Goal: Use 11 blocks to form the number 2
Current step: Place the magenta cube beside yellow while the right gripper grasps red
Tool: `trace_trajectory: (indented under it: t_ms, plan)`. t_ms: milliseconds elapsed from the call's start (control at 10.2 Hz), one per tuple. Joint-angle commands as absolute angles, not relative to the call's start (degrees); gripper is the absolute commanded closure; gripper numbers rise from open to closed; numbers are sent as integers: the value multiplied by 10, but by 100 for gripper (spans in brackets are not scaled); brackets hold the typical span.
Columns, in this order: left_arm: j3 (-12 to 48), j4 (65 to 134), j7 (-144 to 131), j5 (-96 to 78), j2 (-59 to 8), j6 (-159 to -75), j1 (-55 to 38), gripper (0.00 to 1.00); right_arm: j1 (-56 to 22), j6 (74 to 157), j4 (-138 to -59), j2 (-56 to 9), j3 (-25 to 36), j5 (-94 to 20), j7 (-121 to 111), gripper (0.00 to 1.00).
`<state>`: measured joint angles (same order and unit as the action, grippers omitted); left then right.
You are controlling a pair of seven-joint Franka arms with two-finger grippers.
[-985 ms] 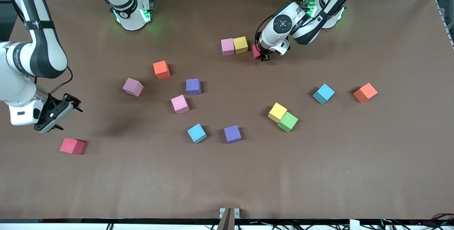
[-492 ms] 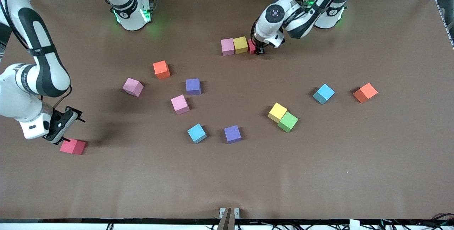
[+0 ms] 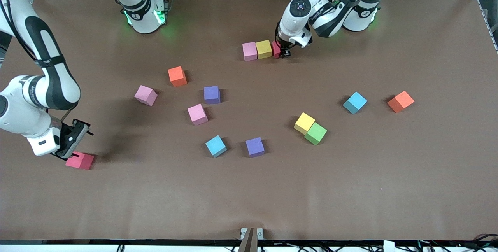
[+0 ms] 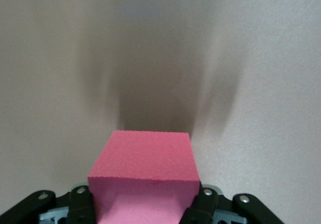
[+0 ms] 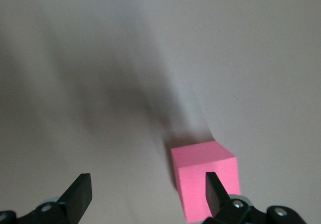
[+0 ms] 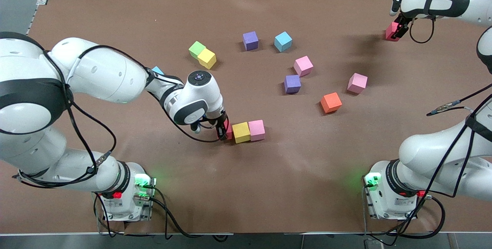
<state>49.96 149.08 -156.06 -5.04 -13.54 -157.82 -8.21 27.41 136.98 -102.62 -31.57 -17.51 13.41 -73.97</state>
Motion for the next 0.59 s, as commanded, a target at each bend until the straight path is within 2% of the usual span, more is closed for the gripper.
trace_trajectory:
  t_ms: [0, 197, 492]
  plan:
    - [503, 1499, -1601, -61, -119, -1593, -98, 100, 282, 1364, -969, -362, -183, 161, -789, 0]
    - [502, 1496, -1595, -55, -129, -1608, -104, 100, 287, 1361, -950, -380, -184, 158, -796, 0]
    - [479, 1471, -1593, 29, -182, -1617, -98, 100, 294, 1349, -912, -403, -184, 156, -830, 0]
